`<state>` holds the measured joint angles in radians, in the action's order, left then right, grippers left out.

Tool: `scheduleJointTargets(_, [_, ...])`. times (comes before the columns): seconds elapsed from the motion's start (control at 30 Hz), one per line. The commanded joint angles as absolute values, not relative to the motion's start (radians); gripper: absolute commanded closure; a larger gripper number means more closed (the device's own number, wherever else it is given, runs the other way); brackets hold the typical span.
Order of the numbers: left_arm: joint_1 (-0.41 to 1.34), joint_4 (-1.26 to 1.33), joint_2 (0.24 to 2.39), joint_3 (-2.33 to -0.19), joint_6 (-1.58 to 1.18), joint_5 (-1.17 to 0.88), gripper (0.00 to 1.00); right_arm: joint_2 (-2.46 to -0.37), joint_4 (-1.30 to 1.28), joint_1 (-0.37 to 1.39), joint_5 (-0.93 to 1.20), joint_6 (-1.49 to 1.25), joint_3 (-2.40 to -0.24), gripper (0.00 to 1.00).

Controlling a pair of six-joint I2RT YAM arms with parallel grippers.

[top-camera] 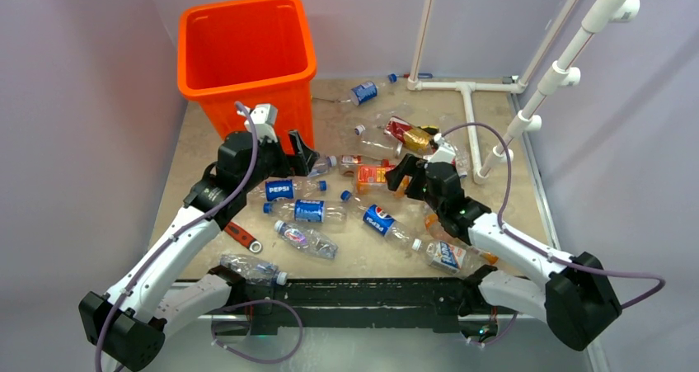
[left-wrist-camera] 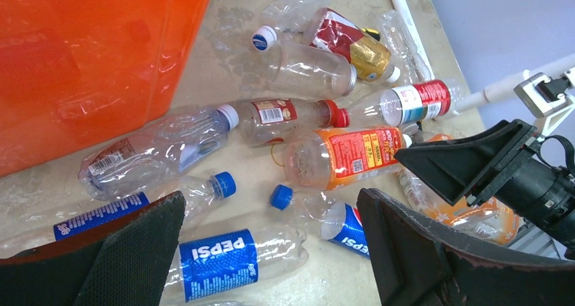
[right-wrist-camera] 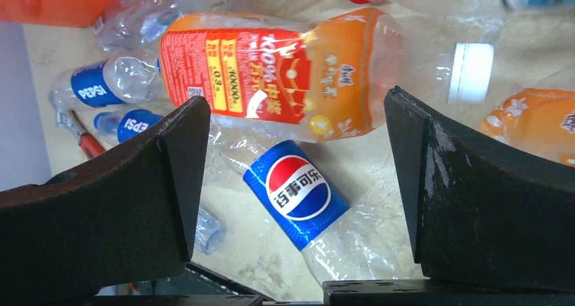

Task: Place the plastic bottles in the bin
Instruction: Pick up the plastic bottle at the center of the board.

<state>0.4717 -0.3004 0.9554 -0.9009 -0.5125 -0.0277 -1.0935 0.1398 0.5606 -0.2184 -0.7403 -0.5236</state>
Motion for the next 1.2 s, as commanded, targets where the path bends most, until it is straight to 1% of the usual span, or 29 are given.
scheduleJointTargets(0.0, [0.469,-0.256,0.954,-0.889,-0.520,-0.060,0.01,-1.056,0.050,0.573,-0.294,-0.584,-0.595,0.04])
scheduleJointTargets(0.03, [0.469,-0.254,0.956,-0.888,-0.519,-0.066,0.01,-1.055,0.049,0.573,-0.298,-0.524,-0.602,0.03])
scheduleJointTargets(0.1, [0.469,-0.245,0.963,-0.883,-0.519,-0.089,0.02,-1.064,0.020,0.573,-0.325,-0.492,-0.628,0.02])
scheduleJointTargets(0.2, [0.472,-0.203,0.985,-0.868,-0.513,-0.177,0.03,-1.048,0.002,0.573,-0.352,-0.534,-0.647,0.01])
scheduleJointTargets(0.27, [0.508,-0.195,1.028,-0.873,-0.508,-0.209,0.03,-1.018,0.005,0.572,-0.321,-0.554,-0.635,0.01])
scheduleJointTargets(0.4, [0.700,-0.276,1.142,-0.954,-0.482,-0.071,0.03,-0.986,0.002,0.573,-0.336,-0.570,-0.620,0.01])
scheduleJointTargets(0.47, [0.777,-0.293,1.163,-0.981,-0.476,0.013,0.03,-0.963,0.002,0.572,-0.335,-0.575,-0.606,0.01])
scheduleJointTargets(0.5, [0.800,-0.294,1.167,-0.988,-0.474,0.055,0.03,-0.951,0.002,0.574,-0.334,-0.580,-0.600,0.01])
scheduleJointTargets(0.57, [0.814,-0.287,1.172,-1.002,-0.448,0.076,0.03,-0.920,0.002,0.574,-0.329,-0.584,-0.586,0.01])
scheduleJointTargets(0.67, [0.836,-0.304,1.204,-1.061,-0.354,0.104,0.01,-0.853,-0.027,0.572,-0.323,-0.582,-0.568,0.01])
scheduleJointTargets(0.8, [0.881,-0.327,1.265,-1.148,-0.157,0.019,0.01,-0.732,-0.025,0.573,-0.315,-0.571,-0.524,0.01])
scheduleJointTargets(0.93, [0.914,-0.298,1.295,-1.198,-0.012,0.005,0.01,-0.620,-0.009,0.573,-0.292,-0.573,-0.481,0.01])
scheduleJointTargets(1.07, [0.917,-0.380,1.354,-1.292,0.159,-0.112,0.01,-0.553,-0.018,0.573,-0.261,-0.566,-0.461,0.01])
scheduleJointTargets(1.17, [0.926,-0.424,1.396,-1.321,0.315,-0.136,0.01,-0.518,-0.056,0.572,-0.259,-0.566,-0.459,0.01])
